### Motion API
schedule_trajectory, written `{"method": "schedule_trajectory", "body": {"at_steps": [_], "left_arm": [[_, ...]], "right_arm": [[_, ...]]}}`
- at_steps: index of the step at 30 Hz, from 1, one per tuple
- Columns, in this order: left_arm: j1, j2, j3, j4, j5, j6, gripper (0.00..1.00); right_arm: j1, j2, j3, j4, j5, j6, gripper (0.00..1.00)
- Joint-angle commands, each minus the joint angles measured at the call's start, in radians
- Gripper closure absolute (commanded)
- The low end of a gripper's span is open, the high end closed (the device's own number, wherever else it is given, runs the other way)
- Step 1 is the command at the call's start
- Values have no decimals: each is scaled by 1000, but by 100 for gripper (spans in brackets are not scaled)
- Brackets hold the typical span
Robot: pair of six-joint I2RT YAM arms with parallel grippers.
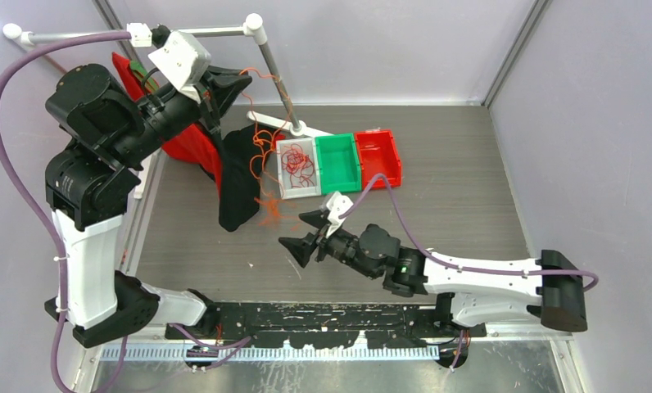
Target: Untangle the cables
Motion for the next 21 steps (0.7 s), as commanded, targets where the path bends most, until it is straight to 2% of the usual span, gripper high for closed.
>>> {"method": "schedule_trajectory", "body": {"at_steps": [1, 5, 11, 17, 21], "left_arm": [[-4, -24, 6, 29, 20, 5, 100], [-4, -18, 13, 9, 39, -1, 100], [-4, -29, -12, -20, 58, -20, 100], [-4, -43, -36, -54, 79, -26, 100], [-4, -65, -77, -60, 100, -43, 100]], "right_arm": [[-16, -92, 3, -83, -8, -12, 25], [-31, -124, 27, -106, 25, 0, 28], [-77, -45, 166, -132, 26, -49, 31], [-222, 16, 301, -196, -116, 0, 33], [-247, 43, 361, -205, -185, -9, 33]]}}
